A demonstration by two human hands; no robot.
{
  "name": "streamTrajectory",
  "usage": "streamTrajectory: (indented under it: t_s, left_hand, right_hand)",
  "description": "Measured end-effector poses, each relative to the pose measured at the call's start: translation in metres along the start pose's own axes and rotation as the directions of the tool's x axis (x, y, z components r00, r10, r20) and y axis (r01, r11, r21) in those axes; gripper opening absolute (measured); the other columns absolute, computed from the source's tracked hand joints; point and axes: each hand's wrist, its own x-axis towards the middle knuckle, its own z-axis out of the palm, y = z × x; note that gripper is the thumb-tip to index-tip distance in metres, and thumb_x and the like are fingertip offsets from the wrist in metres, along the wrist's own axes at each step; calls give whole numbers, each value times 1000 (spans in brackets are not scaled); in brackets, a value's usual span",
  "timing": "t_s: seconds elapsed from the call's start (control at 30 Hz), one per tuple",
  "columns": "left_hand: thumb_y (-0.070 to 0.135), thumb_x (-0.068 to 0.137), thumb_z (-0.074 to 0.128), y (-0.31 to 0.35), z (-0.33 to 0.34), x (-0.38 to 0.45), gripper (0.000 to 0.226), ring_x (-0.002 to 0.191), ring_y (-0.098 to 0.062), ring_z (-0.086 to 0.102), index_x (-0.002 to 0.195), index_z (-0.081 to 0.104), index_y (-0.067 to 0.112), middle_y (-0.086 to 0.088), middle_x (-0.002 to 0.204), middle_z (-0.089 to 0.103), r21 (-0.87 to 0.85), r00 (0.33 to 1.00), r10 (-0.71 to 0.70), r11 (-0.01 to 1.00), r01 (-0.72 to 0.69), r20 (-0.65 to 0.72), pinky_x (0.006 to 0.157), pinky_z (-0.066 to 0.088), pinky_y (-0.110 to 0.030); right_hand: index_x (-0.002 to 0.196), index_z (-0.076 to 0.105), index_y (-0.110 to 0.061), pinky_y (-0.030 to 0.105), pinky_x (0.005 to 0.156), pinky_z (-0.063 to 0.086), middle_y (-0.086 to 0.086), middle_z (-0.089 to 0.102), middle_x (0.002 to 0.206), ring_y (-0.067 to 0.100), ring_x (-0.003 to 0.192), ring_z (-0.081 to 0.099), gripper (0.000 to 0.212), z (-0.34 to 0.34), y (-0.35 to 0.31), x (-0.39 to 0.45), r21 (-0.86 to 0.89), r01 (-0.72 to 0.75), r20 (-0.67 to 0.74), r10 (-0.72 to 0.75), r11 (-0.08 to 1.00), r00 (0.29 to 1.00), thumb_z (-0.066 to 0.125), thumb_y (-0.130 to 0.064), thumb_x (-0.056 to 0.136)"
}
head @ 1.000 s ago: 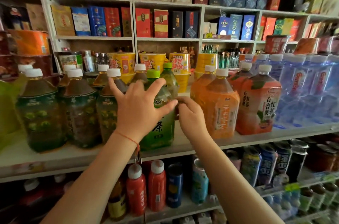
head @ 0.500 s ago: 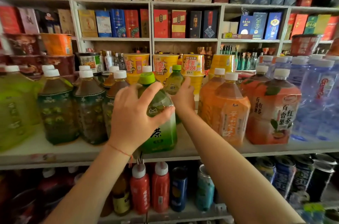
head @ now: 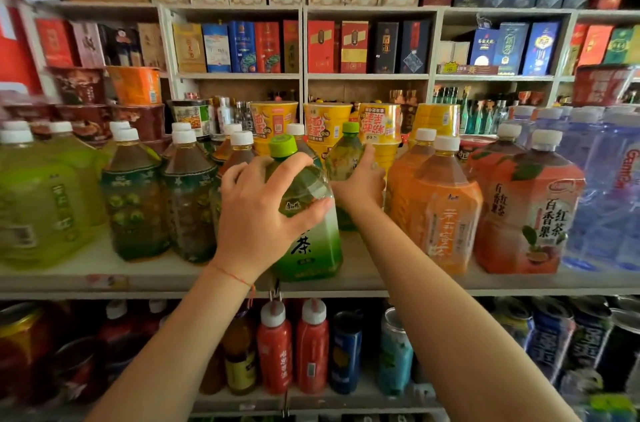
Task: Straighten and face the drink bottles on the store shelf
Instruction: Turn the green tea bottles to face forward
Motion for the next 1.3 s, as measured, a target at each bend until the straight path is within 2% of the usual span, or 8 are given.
streamTrajectory:
  t_s: [0.2, 0.43, 0.67, 0.83, 0.93, 1.03, 1.13, 1.3]
  left_hand:
    - [68, 92, 50, -1, 2, 0, 57, 103, -29, 60, 127, 61, 24, -8, 106, 64, -9, 1000, -6, 1000, 6, -6, 101, 38, -50]
    - [68, 91, 51, -1, 3, -1, 55, 102, -29, 58, 127, 56, 27, -8, 106, 63, -20, 1000, -7, 1000, 7, -8, 100, 36, -47]
    - [69, 91, 49, 0, 4, -2, 58, 102, -29, 58, 128, 59, 25, -8, 107, 63, -21, 1000, -12, 1000, 12, 0, 100, 38, -50]
    - [71, 92, 47, -1, 4, 0, 59, 101, -28, 59, 127, 60, 26, -7, 105, 63, -12, 1000, -7, 1000, 7, -6, 98, 39, -49]
    - [71, 92, 46, -1, 5, 1, 60, 102, -28, 59, 127, 60, 26, -7, 105, 63, -19, 1000, -10, 1000, 10, -5, 99, 38, -49]
    - [71, 91, 45, 0, 6, 2, 60, 103, -28, 59, 128, 61, 26, -6, 106, 64, -26, 1000, -9, 1000, 9, -3, 101, 35, -48]
    - [70, 91, 47, 0, 6, 3, 59, 103, -27, 59, 128, 61, 25, -6, 106, 64, -22, 1000, -7, 1000, 7, -1, 101, 34, -46]
    - [69, 92, 47, 0, 9, 5, 60, 100, -27, 59, 129, 60, 24, -6, 104, 63, -54, 1000, 4, 999, -3, 18, 98, 37, -44]
  right_hand:
    - [154, -1, -36, 49, 110, 34, 18, 24, 151, 40, 139, 30, 113, -18, 5, -27, 69, 33, 73, -39, 997, 997, 79, -50, 76]
    - [156, -16, -28, 50, 118, 24, 9, 3, 164, 34, 150, 14, 123, -34, 11, -41, 137, 19, 151, -40, 990, 988, 80, -34, 80]
    - [156, 5, -24, 43, 115, 28, 5, 24, 157, 26, 143, 28, 112, -35, 13, -50, 324, -8, 105, -27, 946, 994, 83, -21, 76]
    - [148, 30, -27, 43, 95, 51, -1, 55, 121, 19, 104, 57, 73, -40, 10, -47, 485, -133, 218, 28, 865, 976, 63, -7, 86]
    - [151, 30, -30, 41, 93, 53, -4, 55, 122, 18, 106, 57, 73, -41, 10, -46, 487, -115, 212, 10, 866, 977, 59, -6, 89]
    - [157, 17, -28, 17, 68, 47, -5, 45, 127, 12, 100, 52, 82, -41, 13, -53, 420, -62, 196, -24, 906, 980, 56, 1, 91]
    - [156, 7, -17, 26, 89, 42, -2, 41, 124, 18, 118, 46, 93, -39, 25, -60, 293, -27, 236, -45, 956, 971, 69, -4, 87]
    - [155, 9, -17, 32, 92, 44, 0, 48, 130, 22, 118, 48, 90, -43, 28, -55, 183, -45, 305, -13, 982, 952, 70, -9, 89]
